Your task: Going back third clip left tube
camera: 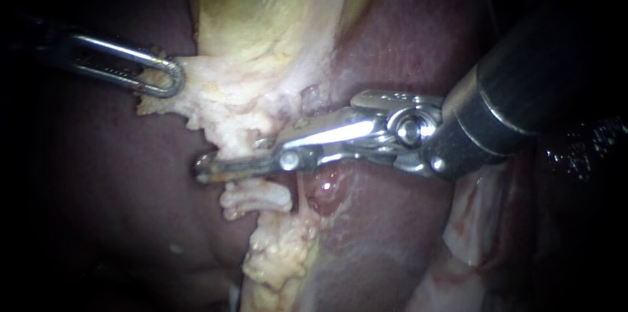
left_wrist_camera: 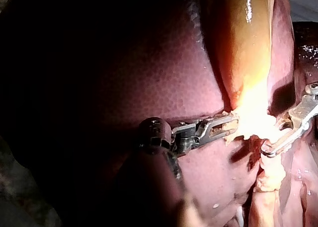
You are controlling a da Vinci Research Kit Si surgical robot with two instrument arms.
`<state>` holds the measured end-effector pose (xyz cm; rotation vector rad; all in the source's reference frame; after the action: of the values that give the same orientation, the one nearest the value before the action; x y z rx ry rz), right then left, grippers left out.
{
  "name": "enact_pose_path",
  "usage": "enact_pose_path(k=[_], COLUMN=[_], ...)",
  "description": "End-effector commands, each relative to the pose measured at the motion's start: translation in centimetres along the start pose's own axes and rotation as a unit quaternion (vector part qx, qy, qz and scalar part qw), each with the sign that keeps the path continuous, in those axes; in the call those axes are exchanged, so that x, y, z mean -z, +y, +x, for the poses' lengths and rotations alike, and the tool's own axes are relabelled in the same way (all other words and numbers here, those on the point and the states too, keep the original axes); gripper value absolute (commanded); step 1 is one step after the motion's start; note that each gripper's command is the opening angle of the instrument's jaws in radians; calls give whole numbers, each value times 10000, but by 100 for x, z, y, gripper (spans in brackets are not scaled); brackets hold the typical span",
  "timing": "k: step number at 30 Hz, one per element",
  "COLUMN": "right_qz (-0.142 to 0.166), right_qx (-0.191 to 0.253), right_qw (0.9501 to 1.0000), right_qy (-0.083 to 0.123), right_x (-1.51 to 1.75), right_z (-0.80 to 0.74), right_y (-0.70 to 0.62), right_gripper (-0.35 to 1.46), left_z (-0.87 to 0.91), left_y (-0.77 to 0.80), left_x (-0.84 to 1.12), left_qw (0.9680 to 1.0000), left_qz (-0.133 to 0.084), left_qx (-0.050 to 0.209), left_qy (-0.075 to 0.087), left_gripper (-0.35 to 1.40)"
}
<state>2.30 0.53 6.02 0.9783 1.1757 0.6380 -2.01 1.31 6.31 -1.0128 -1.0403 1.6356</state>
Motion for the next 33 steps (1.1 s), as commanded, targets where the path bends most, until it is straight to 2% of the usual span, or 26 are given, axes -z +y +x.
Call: enact_pose_path(k=[1,14,16,20,23,28,33], right_qz=[0,-13,68,93,115,158,102], right_qx=[0,2,0,16,34,109,260], right_qw=[10000,10000,10000,9999,9999,9996,9994], right_qy=[1,6,-32,-35,12,185,192], right_x=[0,1,1,-2,-6,-16,-32], right_z=[0,-1,-1,-5,-9,-18,-34], right_y=[0,2,3,7,13,29,51], right_gripper=[-35,-35,-35,11,30,42,48], left_z=[0,0,0,1,1,1,0], left_y=[0,1,1,1,1,2,2], left_x=[0,1,1,1,1,1,1], left_qw=[10000,10000,10000,10000,10000,10000,10000], left_qz=[2,2,2,1,1,1,2], left_qx=[0,1,1,2,2,3,3], left_qy=[0,-1,-1,-1,-1,0,0], left_gripper=[-35,-35,-35,-35,-35,-35,-35])
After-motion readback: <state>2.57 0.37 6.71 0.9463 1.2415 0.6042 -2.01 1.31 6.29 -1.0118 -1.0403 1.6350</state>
